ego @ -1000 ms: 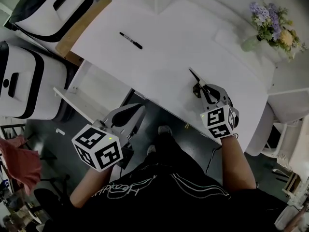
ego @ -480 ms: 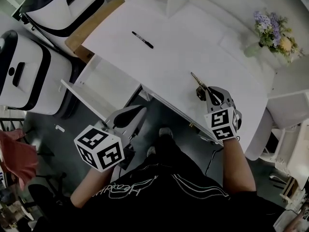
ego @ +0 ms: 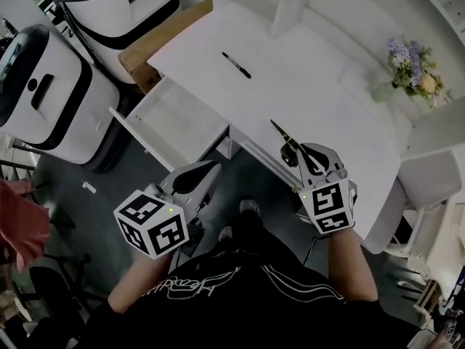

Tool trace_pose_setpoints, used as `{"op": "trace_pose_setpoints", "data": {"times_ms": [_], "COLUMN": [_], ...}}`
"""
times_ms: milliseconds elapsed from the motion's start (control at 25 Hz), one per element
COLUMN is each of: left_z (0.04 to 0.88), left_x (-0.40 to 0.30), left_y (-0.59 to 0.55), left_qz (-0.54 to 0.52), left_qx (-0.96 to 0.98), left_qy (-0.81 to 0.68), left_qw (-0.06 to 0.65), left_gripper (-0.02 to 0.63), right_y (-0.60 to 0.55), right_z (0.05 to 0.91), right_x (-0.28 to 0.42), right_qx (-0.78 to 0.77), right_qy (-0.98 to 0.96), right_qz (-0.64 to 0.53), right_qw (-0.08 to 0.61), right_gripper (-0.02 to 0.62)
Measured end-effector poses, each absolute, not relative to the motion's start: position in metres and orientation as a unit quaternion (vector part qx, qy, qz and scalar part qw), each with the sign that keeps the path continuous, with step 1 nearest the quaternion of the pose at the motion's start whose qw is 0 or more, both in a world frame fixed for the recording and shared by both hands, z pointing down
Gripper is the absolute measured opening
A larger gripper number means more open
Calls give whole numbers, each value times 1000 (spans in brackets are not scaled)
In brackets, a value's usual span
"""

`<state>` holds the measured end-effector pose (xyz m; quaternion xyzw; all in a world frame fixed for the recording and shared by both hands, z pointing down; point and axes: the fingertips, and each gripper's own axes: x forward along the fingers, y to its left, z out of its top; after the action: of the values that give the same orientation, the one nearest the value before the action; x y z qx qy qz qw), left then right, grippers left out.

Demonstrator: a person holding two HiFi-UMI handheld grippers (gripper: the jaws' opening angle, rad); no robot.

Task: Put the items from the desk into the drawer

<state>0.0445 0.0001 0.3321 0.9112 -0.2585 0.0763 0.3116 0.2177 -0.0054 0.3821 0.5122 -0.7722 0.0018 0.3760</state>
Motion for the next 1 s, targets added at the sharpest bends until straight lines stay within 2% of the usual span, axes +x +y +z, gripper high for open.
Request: {"op": "trace_pose_setpoints", "data": {"times_ms": [480, 1000], "left_z": [323, 320], "left_x": [-16, -54], "left_y": [-13, -59], "left_qz": [43, 28], "left_qx": [886, 835], "left_qy": [-335, -453], "left_qw": [317, 312], "left_gripper": [9, 9], "right_y": [-23, -102], "right_z": [351, 346], "right_x": [108, 45], "right_qx": [404, 278], "right_qy": [-853, -909], "right_qz": [-14, -51], "right_qw": [330, 307], "right_gripper": [11, 11]}}
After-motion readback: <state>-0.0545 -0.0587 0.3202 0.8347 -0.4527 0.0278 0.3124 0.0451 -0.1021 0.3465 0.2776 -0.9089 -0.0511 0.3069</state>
